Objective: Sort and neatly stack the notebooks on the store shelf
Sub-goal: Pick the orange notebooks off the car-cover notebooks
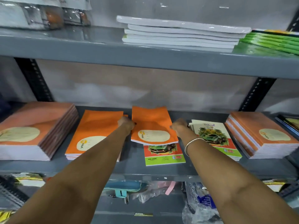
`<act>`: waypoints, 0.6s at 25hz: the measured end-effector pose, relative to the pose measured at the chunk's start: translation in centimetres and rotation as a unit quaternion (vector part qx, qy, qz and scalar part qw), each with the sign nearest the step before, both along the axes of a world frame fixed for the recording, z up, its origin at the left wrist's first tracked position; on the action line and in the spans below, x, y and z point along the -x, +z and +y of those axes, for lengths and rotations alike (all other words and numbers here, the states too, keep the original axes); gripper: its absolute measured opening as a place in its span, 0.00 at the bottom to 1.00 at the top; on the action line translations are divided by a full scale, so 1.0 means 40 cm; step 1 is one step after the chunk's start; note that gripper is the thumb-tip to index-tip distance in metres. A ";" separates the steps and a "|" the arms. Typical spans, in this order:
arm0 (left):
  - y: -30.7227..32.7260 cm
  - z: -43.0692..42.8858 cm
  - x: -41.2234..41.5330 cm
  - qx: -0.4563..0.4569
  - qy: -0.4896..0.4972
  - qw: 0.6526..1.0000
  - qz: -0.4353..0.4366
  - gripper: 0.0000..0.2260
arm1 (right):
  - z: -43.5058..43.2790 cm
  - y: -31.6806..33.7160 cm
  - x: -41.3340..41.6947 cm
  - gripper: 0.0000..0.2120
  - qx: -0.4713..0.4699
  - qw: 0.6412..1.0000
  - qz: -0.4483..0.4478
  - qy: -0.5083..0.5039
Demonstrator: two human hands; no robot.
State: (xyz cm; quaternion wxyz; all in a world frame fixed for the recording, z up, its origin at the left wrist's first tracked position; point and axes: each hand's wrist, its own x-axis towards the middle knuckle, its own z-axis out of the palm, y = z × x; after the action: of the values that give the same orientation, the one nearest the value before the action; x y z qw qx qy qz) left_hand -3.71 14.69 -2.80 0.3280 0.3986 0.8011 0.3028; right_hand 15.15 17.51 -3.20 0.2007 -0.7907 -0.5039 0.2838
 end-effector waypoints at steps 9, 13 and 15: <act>0.028 -0.080 0.328 -0.019 0.114 0.992 0.058 0.08 | -0.023 0.014 0.329 0.18 -0.023 0.992 0.068 0.099; -0.013 -0.123 0.417 -0.001 0.151 0.985 0.084 0.14 | -0.049 -0.026 0.431 0.12 -0.008 0.987 0.112 0.111; -0.020 -0.129 0.436 0.005 0.155 0.984 0.086 0.14 | -0.054 -0.036 0.448 0.10 0.001 0.986 0.118 0.118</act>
State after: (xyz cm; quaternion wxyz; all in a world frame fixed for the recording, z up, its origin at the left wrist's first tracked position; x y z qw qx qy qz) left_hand -21.16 9.51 -3.60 0.2090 0.2928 0.8800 0.3101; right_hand -2.75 15.33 -4.65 0.2229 -0.6865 -0.5663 0.3979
